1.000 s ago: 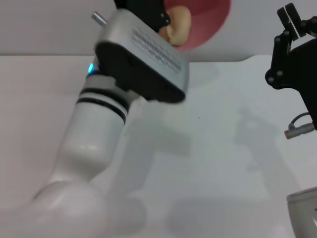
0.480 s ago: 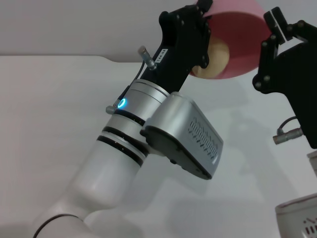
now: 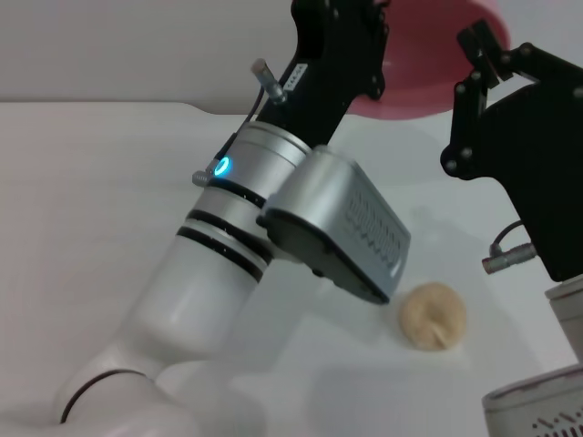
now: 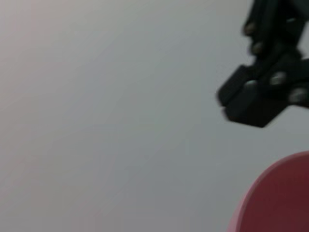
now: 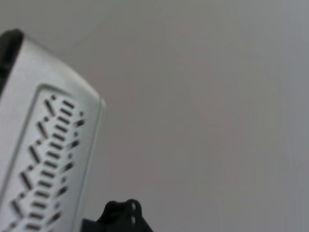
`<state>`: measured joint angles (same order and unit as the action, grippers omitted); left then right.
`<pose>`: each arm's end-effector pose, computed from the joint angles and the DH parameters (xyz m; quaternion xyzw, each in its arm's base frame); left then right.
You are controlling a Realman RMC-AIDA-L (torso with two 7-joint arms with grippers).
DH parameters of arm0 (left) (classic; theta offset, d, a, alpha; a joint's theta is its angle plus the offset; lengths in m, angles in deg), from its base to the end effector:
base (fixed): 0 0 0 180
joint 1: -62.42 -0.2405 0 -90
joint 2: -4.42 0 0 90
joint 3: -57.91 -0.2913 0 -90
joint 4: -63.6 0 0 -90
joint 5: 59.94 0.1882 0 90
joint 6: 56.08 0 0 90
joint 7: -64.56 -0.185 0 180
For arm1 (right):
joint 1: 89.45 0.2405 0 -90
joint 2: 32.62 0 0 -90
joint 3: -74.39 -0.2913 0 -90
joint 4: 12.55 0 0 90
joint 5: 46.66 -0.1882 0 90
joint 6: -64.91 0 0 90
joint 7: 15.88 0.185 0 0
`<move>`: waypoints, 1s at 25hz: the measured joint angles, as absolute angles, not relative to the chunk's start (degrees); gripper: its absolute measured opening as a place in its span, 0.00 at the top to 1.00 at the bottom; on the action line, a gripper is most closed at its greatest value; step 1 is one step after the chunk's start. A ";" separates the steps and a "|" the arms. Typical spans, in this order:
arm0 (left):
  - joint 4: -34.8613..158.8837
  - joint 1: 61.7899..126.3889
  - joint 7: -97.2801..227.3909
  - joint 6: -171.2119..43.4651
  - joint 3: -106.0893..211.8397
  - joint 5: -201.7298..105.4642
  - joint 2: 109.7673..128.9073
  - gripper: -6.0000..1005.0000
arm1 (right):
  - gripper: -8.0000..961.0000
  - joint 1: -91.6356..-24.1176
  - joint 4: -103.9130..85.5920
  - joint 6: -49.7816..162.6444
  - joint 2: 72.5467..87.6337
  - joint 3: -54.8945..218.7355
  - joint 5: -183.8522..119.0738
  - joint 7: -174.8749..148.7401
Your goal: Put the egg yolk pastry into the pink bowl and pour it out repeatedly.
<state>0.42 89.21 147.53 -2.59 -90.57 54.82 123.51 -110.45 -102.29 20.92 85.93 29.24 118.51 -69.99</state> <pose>-0.0894 0.3464 -0.0971 -0.6981 0.3041 -0.1187 0.6372 0.1374 0.2165 -0.0190 -0.6999 -0.1374 0.2198 0.6655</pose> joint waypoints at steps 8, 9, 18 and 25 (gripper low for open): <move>-5.36 90.44 151.15 -9.46 -83.18 38.96 123.46 0.99 | 0.99 -109.72 -102.76 24.92 85.97 28.81 114.64 -70.17; -8.17 90.27 151.36 -15.91 -78.55 31.56 123.29 0.99 | 0.99 -109.67 -102.85 25.19 85.97 28.70 114.35 -70.18; -13.31 88.86 137.85 -37.01 -63.26 -6.82 122.04 0.99 | 0.99 -110.08 -107.81 33.46 86.15 25.13 110.34 -70.24; -13.16 89.60 124.57 -32.66 -62.78 -23.20 122.31 0.99 | 0.99 -107.86 -119.88 59.95 86.39 15.28 101.52 -69.42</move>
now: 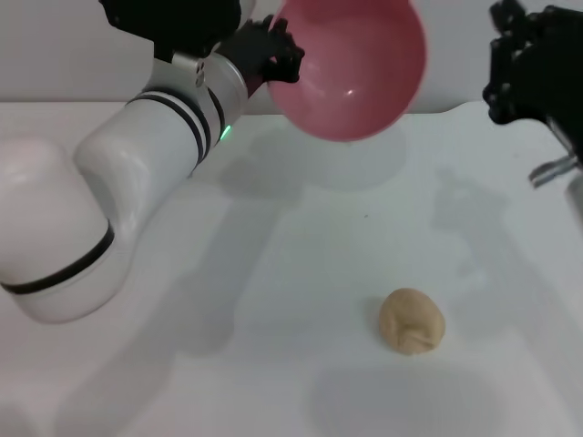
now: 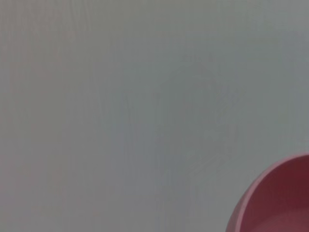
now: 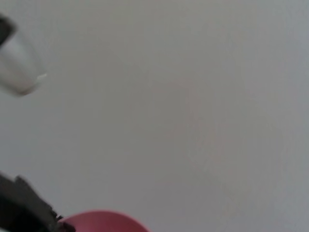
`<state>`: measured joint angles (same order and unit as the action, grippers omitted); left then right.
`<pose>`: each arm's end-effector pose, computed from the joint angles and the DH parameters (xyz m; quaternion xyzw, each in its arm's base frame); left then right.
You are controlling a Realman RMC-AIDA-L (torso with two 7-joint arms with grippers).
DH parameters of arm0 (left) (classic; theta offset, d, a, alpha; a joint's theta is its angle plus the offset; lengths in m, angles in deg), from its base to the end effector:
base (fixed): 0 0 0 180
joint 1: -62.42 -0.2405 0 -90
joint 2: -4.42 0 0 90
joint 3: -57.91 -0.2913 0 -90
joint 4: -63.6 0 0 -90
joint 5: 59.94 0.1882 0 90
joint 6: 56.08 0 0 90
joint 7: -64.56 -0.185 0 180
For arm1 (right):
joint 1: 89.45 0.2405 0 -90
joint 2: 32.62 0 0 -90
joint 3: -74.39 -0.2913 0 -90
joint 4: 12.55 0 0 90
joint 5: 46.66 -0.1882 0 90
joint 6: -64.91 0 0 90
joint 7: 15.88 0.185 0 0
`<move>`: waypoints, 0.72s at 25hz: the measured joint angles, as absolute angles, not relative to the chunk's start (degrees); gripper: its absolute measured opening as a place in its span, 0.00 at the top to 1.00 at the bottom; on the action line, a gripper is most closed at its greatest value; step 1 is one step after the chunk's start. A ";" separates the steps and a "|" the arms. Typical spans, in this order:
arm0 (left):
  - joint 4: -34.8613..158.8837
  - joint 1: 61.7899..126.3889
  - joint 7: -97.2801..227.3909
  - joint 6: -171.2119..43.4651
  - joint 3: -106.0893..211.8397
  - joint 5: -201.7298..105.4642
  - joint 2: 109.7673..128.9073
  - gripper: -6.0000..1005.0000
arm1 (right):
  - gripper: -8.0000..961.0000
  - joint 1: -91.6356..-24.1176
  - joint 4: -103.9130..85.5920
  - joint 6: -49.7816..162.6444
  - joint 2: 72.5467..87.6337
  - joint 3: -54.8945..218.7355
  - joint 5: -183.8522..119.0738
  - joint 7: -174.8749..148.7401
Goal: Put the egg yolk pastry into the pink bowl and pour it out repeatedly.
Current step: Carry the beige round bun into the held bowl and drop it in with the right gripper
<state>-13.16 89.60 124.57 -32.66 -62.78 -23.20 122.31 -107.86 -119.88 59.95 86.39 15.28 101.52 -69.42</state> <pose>-0.1414 0.4216 -0.0786 -0.8141 -0.2313 -0.1781 0.5019 0.1558 0.2707 0.0078 -0.7760 0.0175 0.1726 0.6064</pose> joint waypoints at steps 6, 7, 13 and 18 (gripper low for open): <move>-11.95 90.92 115.12 -29.98 -59.82 -34.41 122.28 0.99 | 0.99 -101.55 -129.25 88.08 86.23 4.32 98.47 -59.50; -11.63 90.92 113.83 -29.97 -59.21 -35.60 122.29 0.99 | 0.99 -99.51 -129.45 92.98 86.17 2.94 99.47 -56.89; -9.22 91.58 112.27 -29.83 -56.88 -36.96 122.30 0.99 | 0.99 -89.57 -128.84 113.00 86.11 1.24 109.69 -43.65; -8.67 91.71 111.71 -29.82 -55.40 -36.74 122.29 0.99 | 0.99 -86.98 -128.06 124.09 86.15 3.28 112.13 -41.49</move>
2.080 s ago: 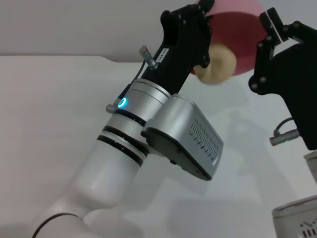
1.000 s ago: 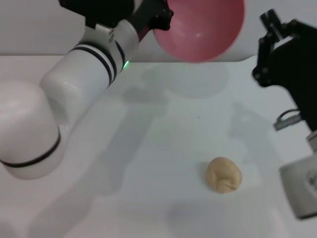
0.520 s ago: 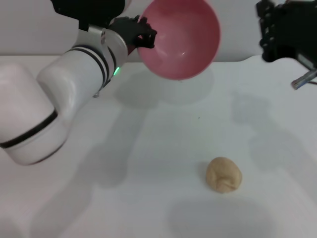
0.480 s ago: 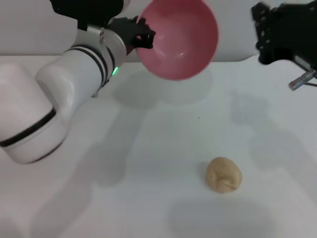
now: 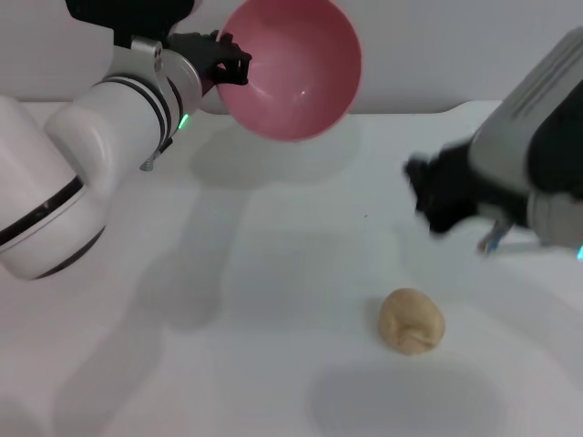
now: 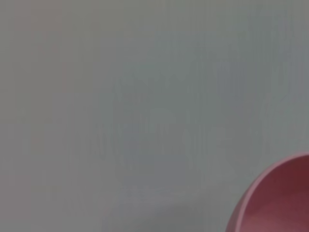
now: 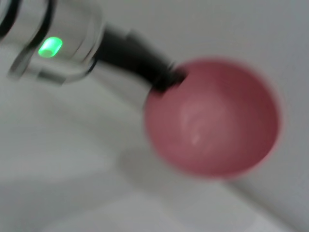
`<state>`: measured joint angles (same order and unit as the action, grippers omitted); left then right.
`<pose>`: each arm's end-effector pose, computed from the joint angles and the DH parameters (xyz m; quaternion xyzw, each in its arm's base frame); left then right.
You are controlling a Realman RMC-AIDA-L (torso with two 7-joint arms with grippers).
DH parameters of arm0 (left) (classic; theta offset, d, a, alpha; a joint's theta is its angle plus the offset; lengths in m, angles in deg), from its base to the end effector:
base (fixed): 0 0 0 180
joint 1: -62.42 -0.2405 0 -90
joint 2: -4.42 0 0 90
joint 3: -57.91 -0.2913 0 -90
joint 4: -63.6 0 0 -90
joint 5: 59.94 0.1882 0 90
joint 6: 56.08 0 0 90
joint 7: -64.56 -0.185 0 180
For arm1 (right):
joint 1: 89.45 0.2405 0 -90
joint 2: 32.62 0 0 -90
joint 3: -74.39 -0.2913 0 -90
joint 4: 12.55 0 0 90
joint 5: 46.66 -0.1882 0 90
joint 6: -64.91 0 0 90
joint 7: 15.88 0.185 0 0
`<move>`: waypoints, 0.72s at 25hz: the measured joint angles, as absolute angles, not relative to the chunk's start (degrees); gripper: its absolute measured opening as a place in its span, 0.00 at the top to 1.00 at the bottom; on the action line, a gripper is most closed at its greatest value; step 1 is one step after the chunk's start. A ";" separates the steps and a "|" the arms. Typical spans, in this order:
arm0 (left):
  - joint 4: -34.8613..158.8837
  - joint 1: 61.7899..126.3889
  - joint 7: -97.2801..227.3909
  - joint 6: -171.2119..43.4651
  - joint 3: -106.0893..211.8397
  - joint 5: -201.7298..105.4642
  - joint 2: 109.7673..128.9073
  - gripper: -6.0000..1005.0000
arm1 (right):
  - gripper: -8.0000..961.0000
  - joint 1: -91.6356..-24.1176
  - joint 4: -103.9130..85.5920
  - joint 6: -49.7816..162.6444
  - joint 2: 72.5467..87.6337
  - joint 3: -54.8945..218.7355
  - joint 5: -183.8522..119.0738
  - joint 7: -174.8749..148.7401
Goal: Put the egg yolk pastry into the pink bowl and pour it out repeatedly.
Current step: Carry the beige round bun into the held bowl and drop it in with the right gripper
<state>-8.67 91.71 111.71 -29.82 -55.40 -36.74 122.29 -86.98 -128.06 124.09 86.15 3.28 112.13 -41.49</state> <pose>-0.1768 0.4449 -0.0634 -0.7945 -0.2831 -0.1265 0.5222 0.1774 0.2913 -0.0436 -0.9155 0.1611 -0.0138 0.3683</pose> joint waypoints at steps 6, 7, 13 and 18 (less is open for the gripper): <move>-8.04 91.96 110.57 -29.99 -54.99 -36.60 122.35 0.99 | 0.99 -87.58 -122.62 126.25 86.22 6.20 112.89 -40.17; -7.86 92.08 110.56 -30.01 -55.00 -36.59 122.36 0.99 | 0.99 -88.08 -122.53 125.77 86.21 6.20 113.07 -39.80; -5.98 93.64 110.46 -30.16 -55.24 -36.67 122.47 0.99 | 0.98 -90.89 -123.75 123.84 86.14 5.38 113.70 -38.75; -5.66 93.95 110.44 -30.24 -55.44 -36.77 122.55 0.99 | 0.89 -91.19 -121.38 123.83 86.16 6.30 113.95 -38.00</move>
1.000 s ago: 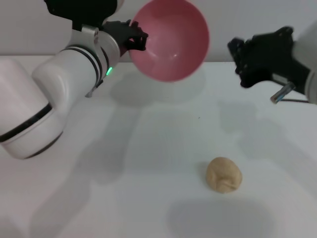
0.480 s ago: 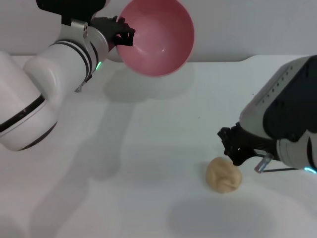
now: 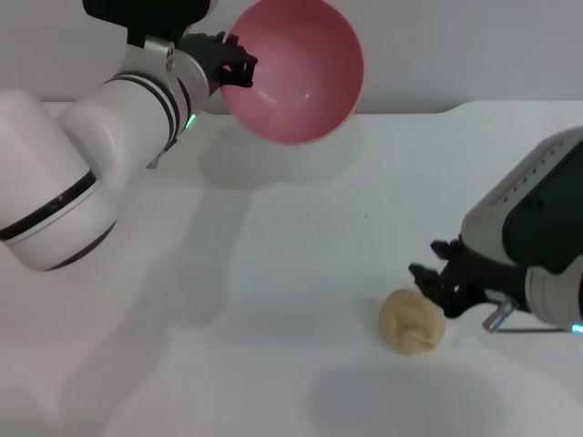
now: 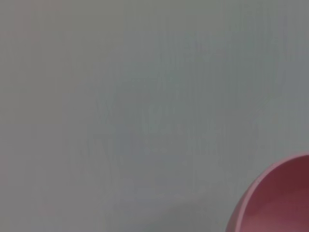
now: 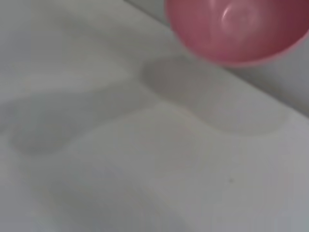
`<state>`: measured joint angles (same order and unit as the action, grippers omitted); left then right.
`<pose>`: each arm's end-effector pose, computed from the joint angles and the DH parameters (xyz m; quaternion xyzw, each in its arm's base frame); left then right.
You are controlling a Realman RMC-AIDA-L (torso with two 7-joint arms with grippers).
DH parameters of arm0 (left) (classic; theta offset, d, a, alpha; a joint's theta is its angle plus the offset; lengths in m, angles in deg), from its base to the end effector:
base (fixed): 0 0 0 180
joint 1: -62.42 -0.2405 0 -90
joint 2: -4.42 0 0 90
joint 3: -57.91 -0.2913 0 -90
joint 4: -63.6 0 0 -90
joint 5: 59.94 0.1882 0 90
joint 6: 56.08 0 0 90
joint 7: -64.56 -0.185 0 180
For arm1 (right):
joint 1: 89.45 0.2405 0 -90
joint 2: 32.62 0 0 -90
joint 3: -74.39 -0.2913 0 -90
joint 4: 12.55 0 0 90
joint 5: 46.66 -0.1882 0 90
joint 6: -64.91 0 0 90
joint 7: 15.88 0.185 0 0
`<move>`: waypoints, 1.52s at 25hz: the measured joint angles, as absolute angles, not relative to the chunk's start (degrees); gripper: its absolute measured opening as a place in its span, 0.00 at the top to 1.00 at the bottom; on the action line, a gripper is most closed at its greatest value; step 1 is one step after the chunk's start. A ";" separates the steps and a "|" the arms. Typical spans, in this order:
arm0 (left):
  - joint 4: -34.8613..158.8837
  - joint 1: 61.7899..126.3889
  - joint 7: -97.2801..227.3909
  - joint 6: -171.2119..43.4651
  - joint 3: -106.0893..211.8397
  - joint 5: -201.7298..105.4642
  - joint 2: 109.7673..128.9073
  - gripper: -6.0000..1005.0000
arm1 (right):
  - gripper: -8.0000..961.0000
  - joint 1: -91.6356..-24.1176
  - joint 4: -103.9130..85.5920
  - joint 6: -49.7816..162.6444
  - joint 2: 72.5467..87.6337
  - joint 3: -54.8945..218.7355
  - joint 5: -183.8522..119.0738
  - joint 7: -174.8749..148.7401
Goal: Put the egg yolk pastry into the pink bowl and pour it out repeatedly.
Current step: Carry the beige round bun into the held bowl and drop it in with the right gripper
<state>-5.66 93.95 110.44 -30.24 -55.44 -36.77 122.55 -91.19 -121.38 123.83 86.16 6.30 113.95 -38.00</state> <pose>-0.1753 0.4513 -0.0698 -0.8028 -0.2681 -0.1107 0.5209 0.2269 0.2675 -0.0701 -0.9084 0.2386 -0.0658 0.3370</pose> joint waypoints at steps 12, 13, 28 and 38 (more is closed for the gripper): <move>-4.48 94.85 110.43 -30.34 -55.72 -37.07 122.80 0.99 | 0.50 -88.99 -113.93 121.39 86.24 8.88 113.72 -36.00; -4.43 94.85 110.43 -30.34 -55.73 -37.08 122.81 0.99 | 0.49 -88.99 -113.85 121.39 86.24 8.88 113.71 -35.94; -3.63 95.31 110.43 -30.85 -56.31 -37.10 122.90 0.99 | 0.48 -89.17 -110.17 121.34 86.21 8.92 113.98 -34.63; -3.73 95.38 110.43 -30.86 -57.04 -37.09 122.90 1.00 | 0.63 -88.46 -108.36 119.25 86.12 9.09 114.45 -34.96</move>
<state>-3.73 95.38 110.43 -30.86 -57.04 -37.09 122.90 -88.46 -108.36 119.25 86.12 9.09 114.45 -34.96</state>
